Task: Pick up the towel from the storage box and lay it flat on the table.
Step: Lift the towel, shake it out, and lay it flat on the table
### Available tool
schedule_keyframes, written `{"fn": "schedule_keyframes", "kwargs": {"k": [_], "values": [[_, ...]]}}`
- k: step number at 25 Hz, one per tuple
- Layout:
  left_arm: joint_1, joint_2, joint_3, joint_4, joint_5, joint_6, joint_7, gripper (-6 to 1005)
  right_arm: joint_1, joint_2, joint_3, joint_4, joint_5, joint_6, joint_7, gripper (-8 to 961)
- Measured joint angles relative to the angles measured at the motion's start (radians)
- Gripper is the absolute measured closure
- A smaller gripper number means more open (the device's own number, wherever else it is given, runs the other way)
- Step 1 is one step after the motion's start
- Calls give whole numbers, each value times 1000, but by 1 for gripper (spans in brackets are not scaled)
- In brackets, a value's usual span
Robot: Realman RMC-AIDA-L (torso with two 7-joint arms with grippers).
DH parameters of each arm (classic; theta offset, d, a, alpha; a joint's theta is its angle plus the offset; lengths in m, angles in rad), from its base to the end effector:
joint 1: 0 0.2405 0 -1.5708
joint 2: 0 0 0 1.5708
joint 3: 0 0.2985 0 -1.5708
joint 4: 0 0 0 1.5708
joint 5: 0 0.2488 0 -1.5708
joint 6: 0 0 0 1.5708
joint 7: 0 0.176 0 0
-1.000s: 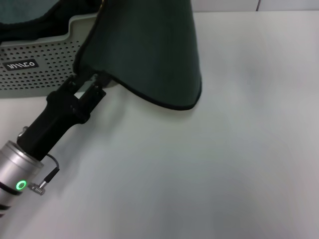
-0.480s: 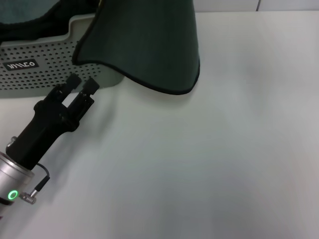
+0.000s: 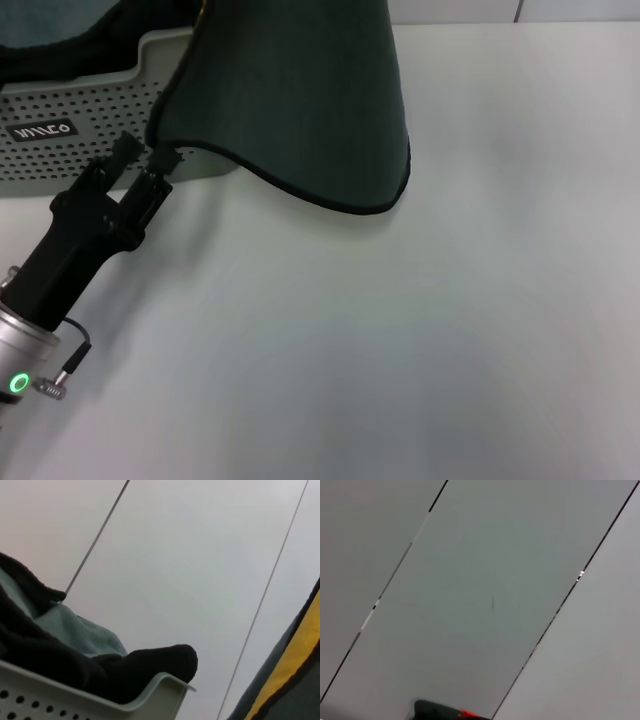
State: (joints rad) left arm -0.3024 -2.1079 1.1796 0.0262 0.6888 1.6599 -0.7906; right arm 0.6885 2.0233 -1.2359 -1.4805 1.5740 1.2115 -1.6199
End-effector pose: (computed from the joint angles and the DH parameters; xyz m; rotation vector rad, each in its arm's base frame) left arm -0.3575 0.2930 -0.0718 -1.8302 -0.7726 -1.3277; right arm -0.0119 0.4388 0.0495 -2.4572 -0.5965 0.8271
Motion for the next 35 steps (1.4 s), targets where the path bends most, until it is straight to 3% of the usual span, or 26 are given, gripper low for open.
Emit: {"fn": "schedule_keyframes", "kwargs": {"k": [17,21,32,35], "values": [[-11,0,0,-16,1,2,-3,409,-6,2,-21,5,0,0,0,924],[-11,0,4,-16,4,5,5,478,-7,2,-20,6,0,-3,7,923],[-9,0,8,-15,14,65,14,933,-19,2,-21,9,0,0,12,920],[-5,0,8,-15,15,95,14,942,-25,2,-26,10,0,0,15,919]]}}
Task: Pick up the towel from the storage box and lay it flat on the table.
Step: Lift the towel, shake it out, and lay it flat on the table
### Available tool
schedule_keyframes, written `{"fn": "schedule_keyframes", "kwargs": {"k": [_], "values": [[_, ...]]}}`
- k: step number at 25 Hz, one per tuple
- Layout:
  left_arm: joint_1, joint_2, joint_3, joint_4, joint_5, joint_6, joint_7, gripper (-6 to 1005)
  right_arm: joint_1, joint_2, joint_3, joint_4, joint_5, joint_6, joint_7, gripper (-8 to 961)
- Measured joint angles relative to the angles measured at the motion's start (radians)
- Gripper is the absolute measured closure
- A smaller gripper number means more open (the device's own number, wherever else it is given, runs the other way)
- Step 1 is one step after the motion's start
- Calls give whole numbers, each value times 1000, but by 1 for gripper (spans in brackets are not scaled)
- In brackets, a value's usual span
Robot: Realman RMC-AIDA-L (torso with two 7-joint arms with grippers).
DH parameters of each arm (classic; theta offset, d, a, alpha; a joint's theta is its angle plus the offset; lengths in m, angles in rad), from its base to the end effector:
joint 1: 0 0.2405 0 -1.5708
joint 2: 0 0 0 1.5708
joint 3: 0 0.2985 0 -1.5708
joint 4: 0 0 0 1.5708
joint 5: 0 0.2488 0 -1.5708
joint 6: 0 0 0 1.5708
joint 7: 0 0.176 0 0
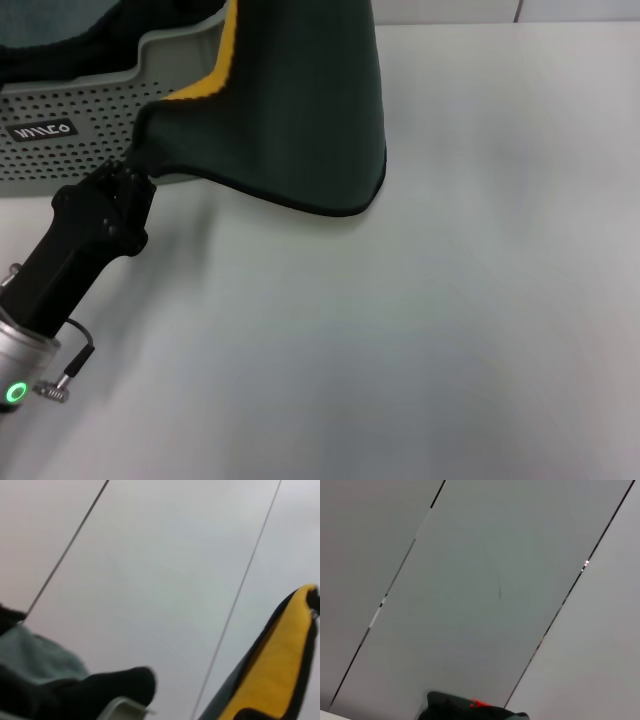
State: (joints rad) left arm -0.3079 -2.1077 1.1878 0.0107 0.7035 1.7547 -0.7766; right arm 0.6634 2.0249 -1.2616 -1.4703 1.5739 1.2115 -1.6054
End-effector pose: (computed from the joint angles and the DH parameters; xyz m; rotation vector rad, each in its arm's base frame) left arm -0.3441 0.2840 -0.0683 -1.8554 -0.7035 -1.4111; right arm -0.0009 0.4367 0.0396 -2.4956 -0.5483 0.8197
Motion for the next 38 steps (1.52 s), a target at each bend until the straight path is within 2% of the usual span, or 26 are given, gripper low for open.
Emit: {"fn": "schedule_keyframes", "kwargs": {"k": [5,7,8,9,12,16,21,25,28,32,35,38], "values": [[9,11,1,21,66,160,0,958,-38,0,-9,1,1,-6,62,917],[25,18,2,69,117,249,-10,964,-58,-1,-9,-1,1,-6,108,917],[63,22,1,173,149,277,-69,967,-78,-2,-9,-11,-2,-6,176,916],[63,22,1,173,149,277,-69,971,-78,-2,-9,-11,-2,-6,176,916],[112,24,1,315,185,280,-178,985,-118,-4,-9,-35,-18,-2,298,915],[132,46,1,430,222,282,-322,989,-201,-6,-10,-95,-37,54,406,914],[132,77,15,500,277,283,-429,989,-347,-5,-41,-224,-39,133,473,913],[170,94,111,618,274,286,-458,989,-468,-3,-56,-307,-27,198,497,912],[208,105,193,709,264,286,-467,988,-532,-6,-75,-325,7,255,499,911],[264,120,260,765,230,287,-464,988,-641,-8,-85,-360,67,327,476,910],[330,142,302,836,186,288,-460,988,-734,-8,-82,-386,132,378,423,909],[397,166,345,924,160,288,-463,988,-781,-6,-77,-386,179,439,394,908]]}}
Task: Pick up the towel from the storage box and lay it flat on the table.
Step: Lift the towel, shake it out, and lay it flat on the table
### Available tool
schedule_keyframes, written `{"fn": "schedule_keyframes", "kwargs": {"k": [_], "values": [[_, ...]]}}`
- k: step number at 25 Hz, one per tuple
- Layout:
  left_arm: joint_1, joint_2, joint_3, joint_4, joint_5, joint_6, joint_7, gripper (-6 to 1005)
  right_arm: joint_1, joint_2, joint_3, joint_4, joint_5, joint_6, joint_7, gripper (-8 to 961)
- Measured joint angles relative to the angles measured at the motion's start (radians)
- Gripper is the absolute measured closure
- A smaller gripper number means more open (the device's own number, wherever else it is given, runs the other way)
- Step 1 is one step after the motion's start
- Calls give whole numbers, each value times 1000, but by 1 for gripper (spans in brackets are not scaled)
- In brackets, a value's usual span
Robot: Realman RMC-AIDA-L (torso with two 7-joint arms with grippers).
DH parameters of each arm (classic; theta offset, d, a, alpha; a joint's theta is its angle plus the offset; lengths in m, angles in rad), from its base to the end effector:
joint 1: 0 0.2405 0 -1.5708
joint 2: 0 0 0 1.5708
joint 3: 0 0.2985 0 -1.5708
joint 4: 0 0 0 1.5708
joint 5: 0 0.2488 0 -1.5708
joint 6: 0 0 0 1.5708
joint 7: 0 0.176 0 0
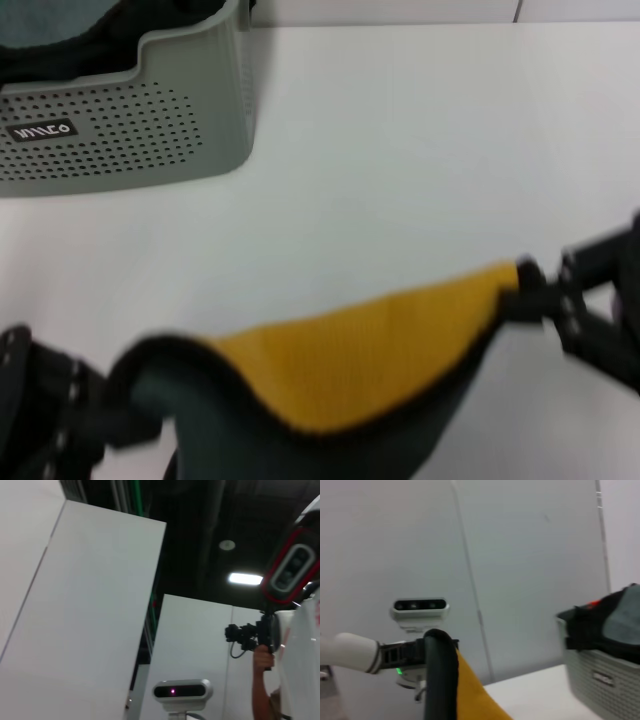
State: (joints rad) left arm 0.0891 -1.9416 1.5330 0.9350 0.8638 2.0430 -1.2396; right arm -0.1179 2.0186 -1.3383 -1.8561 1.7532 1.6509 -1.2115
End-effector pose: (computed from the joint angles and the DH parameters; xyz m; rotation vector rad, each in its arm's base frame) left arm -0.2716 0.1771 0.0216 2.5749 0.2594 1.7653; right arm 0.1594 0.2331 0.0467 -2.8754 0.2749 0.8874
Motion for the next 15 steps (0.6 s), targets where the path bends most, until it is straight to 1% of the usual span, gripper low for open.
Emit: {"fn": "schedule_keyframes", "kwargs": {"k": [2,4,6,7,9,10,11,12,13,14,15], "values": [[27,7,31,41,-4,0,-9,988,-20,1,1,8,26,54,-6,907],[35,11,65,53,1,0,-18,988,-36,2,-1,23,40,87,-11,907],[22,10,81,26,16,-1,-17,988,-40,2,-5,66,47,98,-22,906],[2,4,78,-11,24,-2,-12,988,-37,1,-6,101,46,96,-28,906],[-62,-16,40,-135,41,-5,5,988,-12,-1,1,222,41,88,-48,905],[-111,-26,7,-226,47,-7,19,988,-12,-1,1,222,41,88,-48,905],[-171,-32,-32,-349,55,-8,43,988,-12,-1,1,222,41,88,-48,905],[-213,-34,-56,-428,61,-8,59,988,9,-2,8,284,37,83,-59,904],[-268,-31,-84,-520,67,-9,88,988,87,-4,20,448,33,63,-100,904],[-318,-28,-102,-604,72,-11,119,988,155,-6,24,577,33,36,-140,904],[-357,-24,-113,-664,73,-14,148,988,182,-6,24,620,33,22,-157,904]]}}
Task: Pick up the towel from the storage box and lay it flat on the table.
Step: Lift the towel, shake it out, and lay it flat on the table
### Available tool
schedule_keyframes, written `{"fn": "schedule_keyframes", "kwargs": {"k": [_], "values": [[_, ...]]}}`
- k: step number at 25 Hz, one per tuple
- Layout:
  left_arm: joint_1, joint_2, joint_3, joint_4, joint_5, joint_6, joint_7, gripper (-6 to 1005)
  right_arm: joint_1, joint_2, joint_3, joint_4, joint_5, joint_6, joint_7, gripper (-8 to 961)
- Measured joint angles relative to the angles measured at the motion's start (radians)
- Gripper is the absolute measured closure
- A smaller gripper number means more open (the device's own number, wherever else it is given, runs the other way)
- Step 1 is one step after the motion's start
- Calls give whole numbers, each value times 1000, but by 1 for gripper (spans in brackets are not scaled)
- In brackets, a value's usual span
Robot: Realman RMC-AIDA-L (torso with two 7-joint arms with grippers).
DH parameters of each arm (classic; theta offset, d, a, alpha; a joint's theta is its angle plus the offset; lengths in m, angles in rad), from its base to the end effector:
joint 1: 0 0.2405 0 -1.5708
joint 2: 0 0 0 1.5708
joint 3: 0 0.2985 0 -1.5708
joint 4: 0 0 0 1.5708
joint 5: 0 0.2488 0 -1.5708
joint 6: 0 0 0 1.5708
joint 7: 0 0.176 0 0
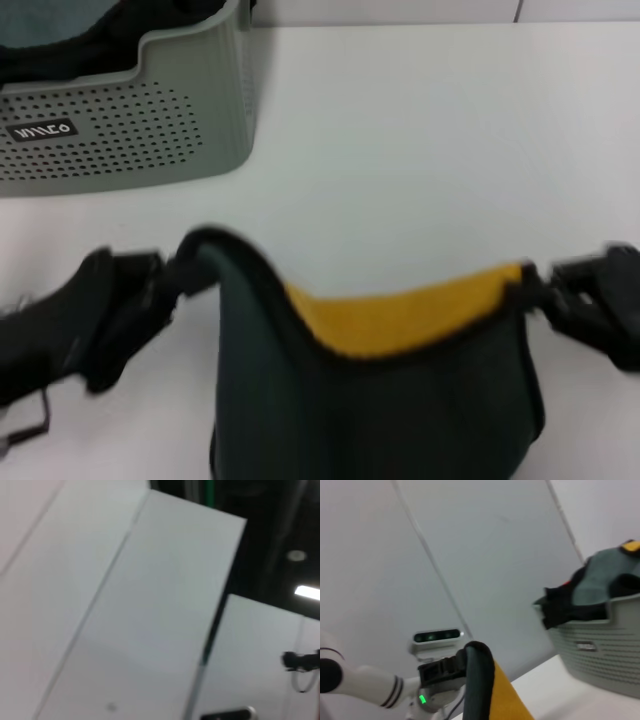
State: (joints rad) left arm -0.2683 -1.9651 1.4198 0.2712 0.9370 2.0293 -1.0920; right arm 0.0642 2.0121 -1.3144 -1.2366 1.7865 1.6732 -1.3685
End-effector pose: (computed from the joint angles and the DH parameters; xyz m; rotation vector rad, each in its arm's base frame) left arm -0.3104 0.2444 -0.0250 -2.4871 -0.6055 -1.6995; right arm 0.2430 0.2823 -0.0010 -2.8343 0.6978 1.0878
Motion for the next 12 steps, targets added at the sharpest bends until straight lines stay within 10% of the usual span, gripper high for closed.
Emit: {"fn": "schedule_keyframes", "kwargs": {"k": [12], "values": [[-104,-27,-74,-84,-85,-383,87,987,424,10,7,584,-6,-304,-188,900]]}}
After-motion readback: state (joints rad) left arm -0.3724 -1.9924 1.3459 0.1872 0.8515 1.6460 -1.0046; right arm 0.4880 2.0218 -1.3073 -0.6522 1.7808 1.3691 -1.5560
